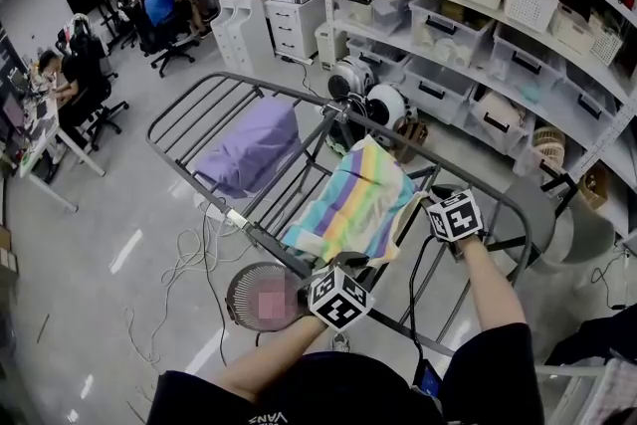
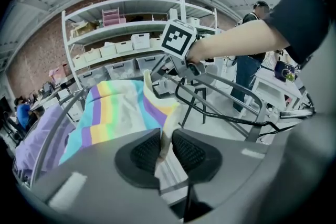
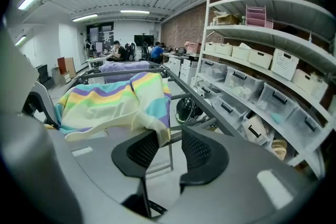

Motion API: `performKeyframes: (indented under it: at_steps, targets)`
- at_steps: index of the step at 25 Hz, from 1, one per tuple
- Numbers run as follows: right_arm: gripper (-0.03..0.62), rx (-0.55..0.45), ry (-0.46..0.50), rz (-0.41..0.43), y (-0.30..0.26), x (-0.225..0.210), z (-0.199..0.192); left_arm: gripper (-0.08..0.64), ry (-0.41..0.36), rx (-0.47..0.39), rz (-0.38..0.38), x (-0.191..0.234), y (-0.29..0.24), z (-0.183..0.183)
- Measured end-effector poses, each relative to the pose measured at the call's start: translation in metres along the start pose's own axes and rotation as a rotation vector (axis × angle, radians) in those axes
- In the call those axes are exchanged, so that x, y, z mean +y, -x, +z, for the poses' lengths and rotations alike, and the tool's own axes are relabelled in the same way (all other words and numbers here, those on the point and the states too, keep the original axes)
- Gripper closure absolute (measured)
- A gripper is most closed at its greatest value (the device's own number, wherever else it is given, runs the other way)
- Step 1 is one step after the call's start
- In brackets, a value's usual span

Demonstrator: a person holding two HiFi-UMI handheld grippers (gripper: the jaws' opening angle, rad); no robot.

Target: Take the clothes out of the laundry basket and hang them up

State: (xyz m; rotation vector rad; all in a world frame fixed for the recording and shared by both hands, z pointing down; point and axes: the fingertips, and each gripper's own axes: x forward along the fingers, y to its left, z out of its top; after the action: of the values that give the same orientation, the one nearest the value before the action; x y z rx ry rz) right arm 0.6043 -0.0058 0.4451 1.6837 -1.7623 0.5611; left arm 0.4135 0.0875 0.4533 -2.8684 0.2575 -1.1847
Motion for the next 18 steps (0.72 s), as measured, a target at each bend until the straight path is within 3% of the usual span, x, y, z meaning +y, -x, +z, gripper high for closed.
performKeyframes:
  at_steps: [6, 18]
  targets:
    - [0.430, 0.053, 0.012, -0.006, 0.012, -0.007, -0.016, 0.445, 0.031, -0.010, 0.000, 0.002, 0.006, -0.007]
    - [0.425, -0.019, -0.130, -0.150, 0.052, -0.035, -0.016, 0.431, 0.076, -0.114, 0.036, 0.018, 0.028, -0.004]
